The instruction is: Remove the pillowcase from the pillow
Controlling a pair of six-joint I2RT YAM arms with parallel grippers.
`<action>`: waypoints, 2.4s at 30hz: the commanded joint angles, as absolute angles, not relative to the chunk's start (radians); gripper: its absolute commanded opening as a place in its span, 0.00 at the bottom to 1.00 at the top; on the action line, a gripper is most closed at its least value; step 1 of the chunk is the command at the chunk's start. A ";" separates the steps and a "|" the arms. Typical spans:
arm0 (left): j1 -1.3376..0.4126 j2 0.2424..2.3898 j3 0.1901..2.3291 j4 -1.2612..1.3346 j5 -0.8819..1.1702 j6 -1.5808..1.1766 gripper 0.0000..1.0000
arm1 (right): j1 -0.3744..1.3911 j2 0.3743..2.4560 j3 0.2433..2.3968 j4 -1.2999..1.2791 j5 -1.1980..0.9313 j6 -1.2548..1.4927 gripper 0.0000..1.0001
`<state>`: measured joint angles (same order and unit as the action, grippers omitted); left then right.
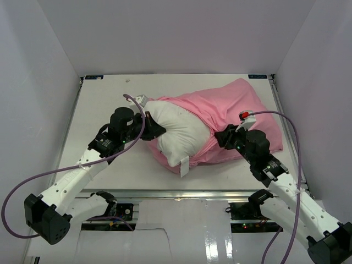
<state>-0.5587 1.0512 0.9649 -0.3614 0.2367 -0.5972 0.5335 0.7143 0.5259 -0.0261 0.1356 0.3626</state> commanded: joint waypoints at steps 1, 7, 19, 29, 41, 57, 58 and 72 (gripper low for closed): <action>-0.552 0.980 0.883 -0.211 0.302 -0.592 0.00 | 0.537 0.695 0.650 -0.017 0.011 0.284 0.46; -0.574 0.914 0.724 -0.134 0.299 -0.607 0.00 | 0.545 0.917 0.843 0.061 -0.126 0.223 0.64; -0.637 0.838 0.558 -0.055 0.249 -0.614 0.00 | 0.679 1.601 1.398 -0.219 -0.118 0.048 0.70; -0.640 0.828 0.649 -0.120 0.215 -0.594 0.00 | 0.654 1.879 1.534 -0.301 0.032 0.023 0.42; -0.641 0.603 0.812 -0.333 0.048 -0.653 0.00 | 0.440 1.987 1.609 -0.295 0.175 0.164 0.08; -0.643 0.689 0.715 -0.250 -0.015 -0.692 0.00 | 0.488 1.519 1.365 -0.155 0.011 0.170 0.74; -0.641 0.705 0.715 -0.242 -0.011 -0.696 0.00 | 0.492 1.499 1.409 -0.179 0.029 0.170 0.75; -0.641 0.903 0.788 -0.134 -0.032 -0.723 0.00 | 0.920 0.983 0.834 -0.011 0.234 0.314 0.74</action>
<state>-0.6434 0.8955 0.7330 -0.2306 -0.0200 -0.7067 0.8459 1.0111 0.9741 -0.0681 0.1081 0.2562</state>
